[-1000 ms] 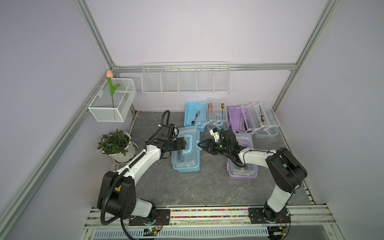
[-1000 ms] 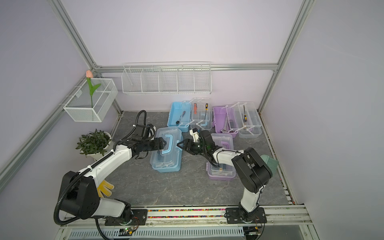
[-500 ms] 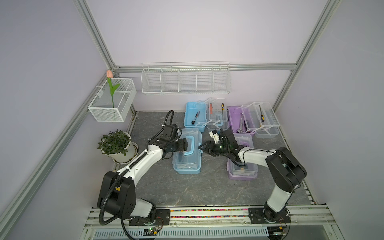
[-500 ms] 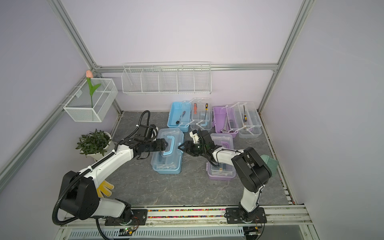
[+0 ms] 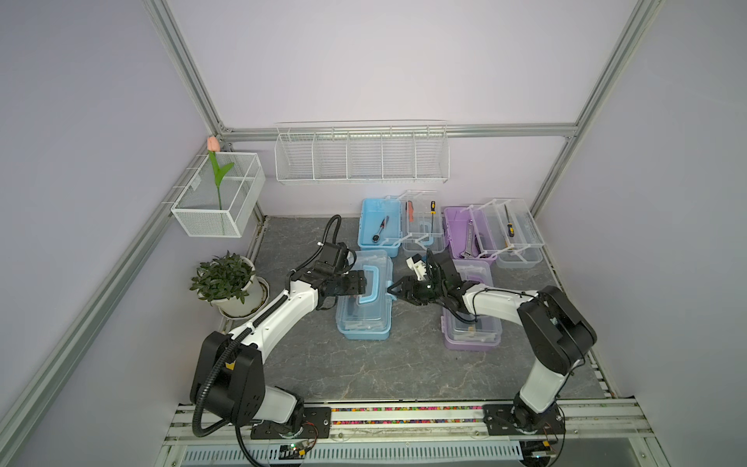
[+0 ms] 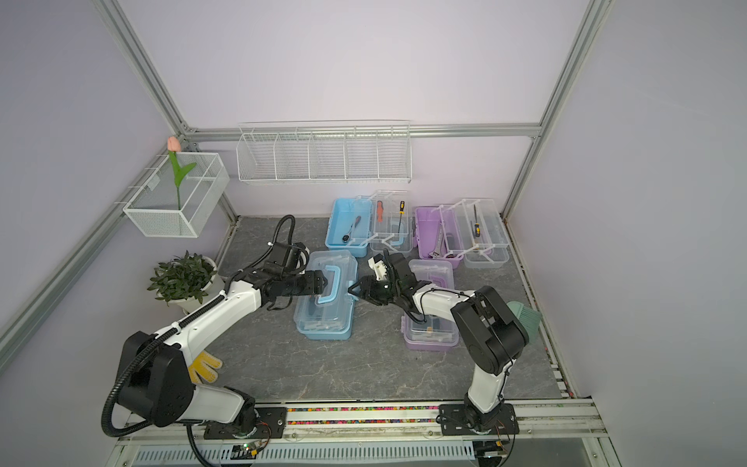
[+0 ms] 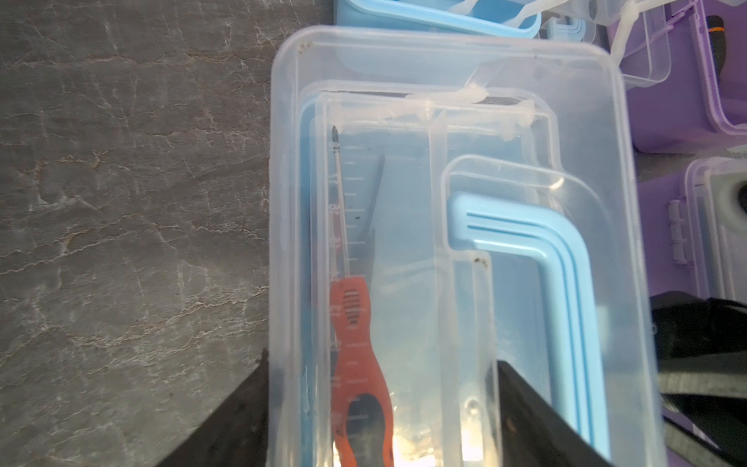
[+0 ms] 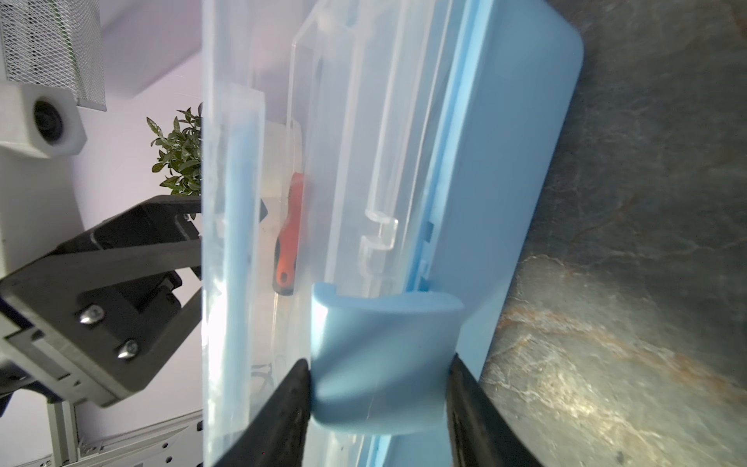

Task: Close toolboxes
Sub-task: Fasten the toolbox latch on the toolbox.

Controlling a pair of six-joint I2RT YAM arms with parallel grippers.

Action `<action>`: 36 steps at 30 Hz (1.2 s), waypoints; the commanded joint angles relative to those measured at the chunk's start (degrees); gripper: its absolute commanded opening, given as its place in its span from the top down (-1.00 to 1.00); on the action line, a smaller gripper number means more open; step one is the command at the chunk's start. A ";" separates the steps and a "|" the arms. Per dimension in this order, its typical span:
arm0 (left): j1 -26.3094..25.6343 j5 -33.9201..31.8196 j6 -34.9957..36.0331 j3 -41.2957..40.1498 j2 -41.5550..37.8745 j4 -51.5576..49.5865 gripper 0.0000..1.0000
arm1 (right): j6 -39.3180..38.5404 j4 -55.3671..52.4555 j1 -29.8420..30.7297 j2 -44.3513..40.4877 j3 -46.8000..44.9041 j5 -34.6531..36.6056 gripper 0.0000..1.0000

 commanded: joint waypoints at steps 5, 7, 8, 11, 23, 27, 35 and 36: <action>-1.73 1.11 0.08 0.85 2.45 -5.46 -0.83 | -1.67 -1.54 0.31 -1.22 0.82 -0.70 -0.10; -1.86 1.01 0.20 0.94 2.71 -5.56 -0.89 | -1.78 -1.63 0.33 -1.42 0.86 -0.73 -0.15; -1.95 1.02 0.25 0.94 2.77 -5.56 -0.90 | -1.79 -1.60 0.35 -1.50 0.83 -0.73 -0.16; -2.04 0.93 0.14 0.95 2.90 -5.40 -0.91 | -1.77 -1.63 0.33 -1.34 0.96 -0.73 -0.16; -2.13 0.68 0.11 0.77 2.79 -5.36 -0.91 | -2.22 -2.44 0.34 -1.47 1.13 -0.73 0.11; -2.13 0.67 -0.01 0.70 2.78 -5.28 -0.91 | -2.14 -2.43 0.30 -2.29 0.77 -0.51 0.15; -2.21 0.74 -0.05 0.55 2.65 -5.04 -0.91 | -1.13 -0.72 0.43 -3.79 0.48 -0.69 0.10; -2.21 0.75 -0.14 0.59 2.56 -5.04 -0.91 | -1.08 -0.57 0.40 -3.93 0.59 -0.71 0.09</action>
